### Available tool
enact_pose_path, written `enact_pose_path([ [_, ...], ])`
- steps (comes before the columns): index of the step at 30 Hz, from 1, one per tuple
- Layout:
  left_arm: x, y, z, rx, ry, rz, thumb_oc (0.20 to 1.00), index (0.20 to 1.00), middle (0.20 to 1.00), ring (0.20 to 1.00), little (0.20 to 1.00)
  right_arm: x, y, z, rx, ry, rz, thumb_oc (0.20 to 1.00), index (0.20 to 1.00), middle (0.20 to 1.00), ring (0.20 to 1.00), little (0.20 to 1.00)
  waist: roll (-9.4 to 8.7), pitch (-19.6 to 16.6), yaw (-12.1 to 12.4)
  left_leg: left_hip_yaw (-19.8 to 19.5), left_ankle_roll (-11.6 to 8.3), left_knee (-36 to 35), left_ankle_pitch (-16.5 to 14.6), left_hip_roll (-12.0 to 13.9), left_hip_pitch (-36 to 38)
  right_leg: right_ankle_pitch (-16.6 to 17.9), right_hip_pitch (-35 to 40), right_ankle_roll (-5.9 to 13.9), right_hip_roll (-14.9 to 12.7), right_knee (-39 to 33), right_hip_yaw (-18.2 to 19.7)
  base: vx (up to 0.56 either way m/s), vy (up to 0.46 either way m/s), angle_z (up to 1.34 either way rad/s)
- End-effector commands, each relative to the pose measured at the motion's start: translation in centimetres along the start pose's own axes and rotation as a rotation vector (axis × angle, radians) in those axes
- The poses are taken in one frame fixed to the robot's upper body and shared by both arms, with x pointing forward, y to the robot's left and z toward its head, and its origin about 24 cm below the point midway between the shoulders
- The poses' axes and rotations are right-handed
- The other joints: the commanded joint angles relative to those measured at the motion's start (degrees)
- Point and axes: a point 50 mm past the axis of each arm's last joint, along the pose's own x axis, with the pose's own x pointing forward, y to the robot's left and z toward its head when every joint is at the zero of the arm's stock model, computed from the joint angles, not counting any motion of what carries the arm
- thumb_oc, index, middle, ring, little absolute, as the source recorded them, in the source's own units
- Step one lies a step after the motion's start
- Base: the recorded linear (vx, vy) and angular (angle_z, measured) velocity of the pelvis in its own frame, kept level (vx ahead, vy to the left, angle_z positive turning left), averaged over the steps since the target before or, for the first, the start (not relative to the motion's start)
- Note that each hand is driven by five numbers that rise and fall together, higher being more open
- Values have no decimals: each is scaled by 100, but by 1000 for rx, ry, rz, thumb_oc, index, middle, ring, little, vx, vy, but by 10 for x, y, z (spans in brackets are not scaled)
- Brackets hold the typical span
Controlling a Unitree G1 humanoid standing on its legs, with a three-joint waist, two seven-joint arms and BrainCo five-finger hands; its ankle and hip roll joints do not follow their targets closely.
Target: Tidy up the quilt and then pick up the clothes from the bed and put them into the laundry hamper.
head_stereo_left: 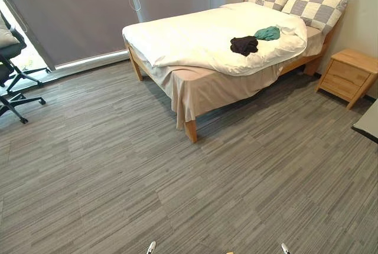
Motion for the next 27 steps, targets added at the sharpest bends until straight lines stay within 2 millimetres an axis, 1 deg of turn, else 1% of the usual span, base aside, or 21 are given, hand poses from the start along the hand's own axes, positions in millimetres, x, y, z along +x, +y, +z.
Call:
enact_pose_path([
  [1,7,15,35,-609,-224,259,1000,1000,1000,1000,1000,12,5,13,449,59,68,1000,1000,1000,1000,1000,-242,503,-85,-108,0,-2224,847,-265,1216,1450,1396,931,-282,-2573,-288,4,11,3],
  [4,9,9,36,-586,-197,225,1000,1000,1000,1000,1000,12,7,16,435,56,68,1000,1000,1000,1000,1000,-247,512,-86,-99,9,-2224,838,-257,1224,1449,1406,932,-291,-2573,-307,13,8,18],
  [9,11,-3,25,-484,-76,137,1000,1000,1000,1000,1000,13,8,18,396,75,61,1000,1000,1000,1000,1000,-256,568,-107,-110,38,-2224,828,-259,1227,1458,1392,929,-267,-2573,-246,7,3,-5],
  [16,11,-4,8,-430,57,147,1000,1000,1000,1000,1000,12,8,11,358,121,45,1000,1000,1000,1000,1000,-249,651,-145,-123,58,-2224,830,-244,1231,1475,1378,932,-269,-2573,-172,20,15,-1],
  [18,10,-4,3,-439,93,161,1000,1000,1000,1000,1000,11,8,5,335,155,32,1000,1000,1000,1000,1000,-258,684,-146,-142,78,-2224,821,-240,1257,1465,1389,942,-311,-2532,-173,99,58,-5],
  [21,10,-3,0,-427,112,169,1000,1000,1000,1000,1000,10,7,0,326,176,13,1000,1000,1000,1000,1000,-269,743,-130,-152,117,-2224,844,-227,1267,1424,1333,956,-383,-2356,-181,82,60,-12],
  [23,10,0,2,-403,112,176,1000,1000,1000,1000,1000,11,5,5,334,160,9,1000,1000,1000,1000,1000,-281,863,-76,-119,181,-2087,853,-186,1216,1321,1171,998,-561,-1912,-253,68,81,-8],
  [25,11,5,7,-397,97,185,1000,1000,1000,1000,1000,13,6,18,332,111,28,1000,1000,1000,1000,1000,-304,1019,8,-40,310,-1438,687,-194,835,1174,947,989,-752,-1315,-401,15,68,-12],
  [26,11,7,8,-392,93,191,1000,1000,1000,1000,1000,14,7,23,333,94,35,1000,1000,1000,1000,1000,-304,1069,40,-23,373,-1210,628,-210,683,1114,863,968,-804,-1047,-442,18,110,-10],
  [27,11,12,10,-377,90,201,1000,1000,1000,1000,1000,15,8,30,352,68,47,1000,1000,1000,1000,1000,-267,1158,63,-43,544,-957,506,-247,509,1270,491,972,-922,-144,-444,49,137,-16],
])
